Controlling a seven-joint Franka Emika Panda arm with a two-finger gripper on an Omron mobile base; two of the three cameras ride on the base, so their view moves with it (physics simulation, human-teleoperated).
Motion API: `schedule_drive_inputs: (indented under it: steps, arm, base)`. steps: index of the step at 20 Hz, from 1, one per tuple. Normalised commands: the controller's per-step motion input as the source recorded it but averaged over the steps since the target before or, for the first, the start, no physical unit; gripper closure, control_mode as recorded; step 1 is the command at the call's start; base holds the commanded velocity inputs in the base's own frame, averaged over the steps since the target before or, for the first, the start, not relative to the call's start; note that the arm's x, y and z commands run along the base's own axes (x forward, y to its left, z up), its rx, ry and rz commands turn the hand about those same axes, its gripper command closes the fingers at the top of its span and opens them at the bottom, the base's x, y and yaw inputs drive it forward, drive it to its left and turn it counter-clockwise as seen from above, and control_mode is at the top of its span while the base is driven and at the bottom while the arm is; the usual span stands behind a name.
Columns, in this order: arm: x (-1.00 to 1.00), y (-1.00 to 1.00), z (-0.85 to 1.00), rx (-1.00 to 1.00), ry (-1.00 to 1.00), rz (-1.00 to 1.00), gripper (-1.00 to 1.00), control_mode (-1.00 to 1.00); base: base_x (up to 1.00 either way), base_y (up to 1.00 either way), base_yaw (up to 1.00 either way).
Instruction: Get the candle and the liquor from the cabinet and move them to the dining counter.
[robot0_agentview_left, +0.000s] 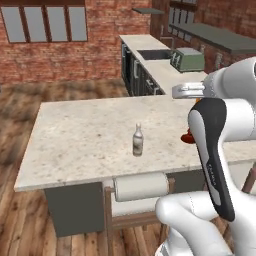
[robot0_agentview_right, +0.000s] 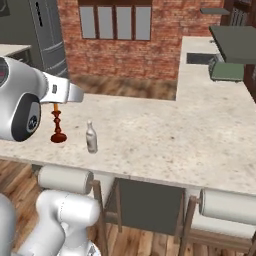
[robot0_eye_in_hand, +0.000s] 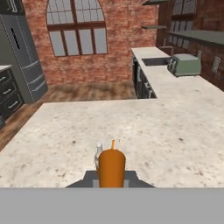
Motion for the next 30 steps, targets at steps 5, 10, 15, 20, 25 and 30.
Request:
schedule_drive_inputs:
  steps: [5, 10, 15, 20, 25, 30]
  arm:
    - [0.00, 0.00, 0.00, 0.00, 0.00, 0.00, 1.00, 1.00]
    - [0.00, 0.00, 0.00, 0.00, 0.00, 0.00, 1.00, 1.00]
    - [0.00, 0.00, 0.00, 0.00, 0.00, 0.00, 1.00, 1.00]
    - [0.00, 0.00, 0.00, 0.00, 0.00, 0.00, 1.00, 1.00]
    - [0.13, 0.00, -0.01, 0.00, 0.01, 0.03, 1.00, -1.00]
    - [0.93, -0.09, -0.35, 0.00, 0.01, 0.28, 1.00, -1.00]
  base:
    - [0.20, -0.88, -0.01]
    - [0.41, -0.49, -0.01]
    - [0.82, -0.07, 0.00]
    - [0.72, 0.00, -0.02]
    - [0.34, 0.00, -0.03]
    - [0.00, 0.00, 0.00]
